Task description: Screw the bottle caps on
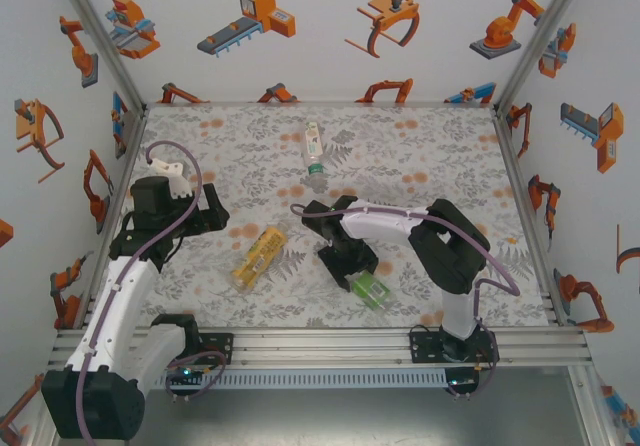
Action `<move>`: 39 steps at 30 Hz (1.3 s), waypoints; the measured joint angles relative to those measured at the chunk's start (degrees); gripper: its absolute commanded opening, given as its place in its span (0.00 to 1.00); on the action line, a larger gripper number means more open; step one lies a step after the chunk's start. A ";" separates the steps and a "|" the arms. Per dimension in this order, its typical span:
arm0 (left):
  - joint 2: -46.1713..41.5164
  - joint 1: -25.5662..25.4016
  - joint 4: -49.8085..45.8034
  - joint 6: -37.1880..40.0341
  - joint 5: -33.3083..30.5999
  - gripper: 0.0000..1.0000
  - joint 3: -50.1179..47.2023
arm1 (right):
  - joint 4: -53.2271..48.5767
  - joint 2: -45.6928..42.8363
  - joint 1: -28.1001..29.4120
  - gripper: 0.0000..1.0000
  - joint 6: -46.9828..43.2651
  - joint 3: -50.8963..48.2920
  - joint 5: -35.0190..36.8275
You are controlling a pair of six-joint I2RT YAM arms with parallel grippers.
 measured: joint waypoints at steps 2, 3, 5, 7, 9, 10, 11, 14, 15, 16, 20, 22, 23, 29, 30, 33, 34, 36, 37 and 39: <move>0.22 0.00 -0.02 0.00 0.00 0.97 0.00 | -0.04 0.00 -0.02 0.54 0.00 0.00 0.02; 0.35 0.00 -0.02 -0.02 0.00 0.97 0.00 | -0.09 0.00 -0.02 0.53 0.00 0.00 0.02; 0.61 0.00 -0.02 -0.13 0.04 0.97 0.00 | -0.24 0.00 -0.02 0.52 0.00 0.00 0.04; 1.03 0.00 0.00 -0.39 0.09 0.97 0.02 | -0.24 -0.04 -0.02 0.52 0.02 -0.02 0.09; 1.57 -0.02 -0.07 -0.52 0.09 0.97 0.04 | -0.17 -0.33 -0.02 0.51 0.02 -0.22 0.37; 1.92 -0.02 -0.26 -0.63 0.11 0.97 0.15 | -0.24 -0.74 -0.02 0.51 0.02 -0.48 0.48; 2.27 -0.02 -0.48 -0.66 0.28 0.97 0.31 | -0.28 -1.29 -0.02 0.50 0.04 -0.81 0.50; 3.19 -0.02 -0.94 -0.66 1.97 0.97 0.76 | -0.46 -3.98 -0.02 0.49 0.04 -1.51 0.85; 3.37 -0.09 -1.03 -0.63 2.43 0.97 0.90 | -0.48 -4.98 -0.02 0.49 0.04 -1.55 1.03; 3.45 -0.13 -1.05 -0.63 2.95 0.97 0.96 | -0.44 -6.10 -0.02 0.49 0.07 -1.55 1.20; 3.50 -0.15 -1.27 -0.68 5.05 0.98 0.96 | -0.46 -10.49 -0.02 0.47 0.07 -1.55 1.86; 3.50 -0.33 -1.38 -1.07 6.16 0.99 1.05 | -0.83 -12.87 -0.02 0.47 0.07 -1.53 2.05; 3.52 -0.42 -1.53 -1.36 6.73 0.99 1.27 | -1.11 -13.92 -0.02 0.46 0.07 -1.51 2.23; 4.52 -2.38 -0.31 -4.39 14.25 0.99 5.64 | -3.15 -20.31 -0.02 0.44 0.02 1.09 3.45; 4.57 -3.34 0.52 -4.83 15.50 1.00 6.34 | -3.41 -21.31 -0.02 0.44 0.00 1.95 3.54; 4.63 -7.58 3.41 -5.88 18.73 1.00 8.31 | -4.28 -23.78 -0.02 0.43 -0.24 5.66 3.91; 4.63 -9.20 4.55 -6.12 19.58 1.00 8.87 | -4.39 -24.65 -0.02 0.42 -0.42 6.97 3.96; 4.63 -12.44 6.97 -6.51 20.68 1.00 9.70 | -4.70 -26.16 -0.02 0.41 -0.76 9.51 4.20; 4.61 -14.03 8.31 -6.69 21.27 1.00 10.01 | -4.90 -26.97 -0.02 0.41 -0.92 10.88 4.37; 4.61 -16.96 10.95 -6.97 21.92 1.00 10.38 | -5.46 -28.24 -0.02 0.41 -1.29 13.64 4.57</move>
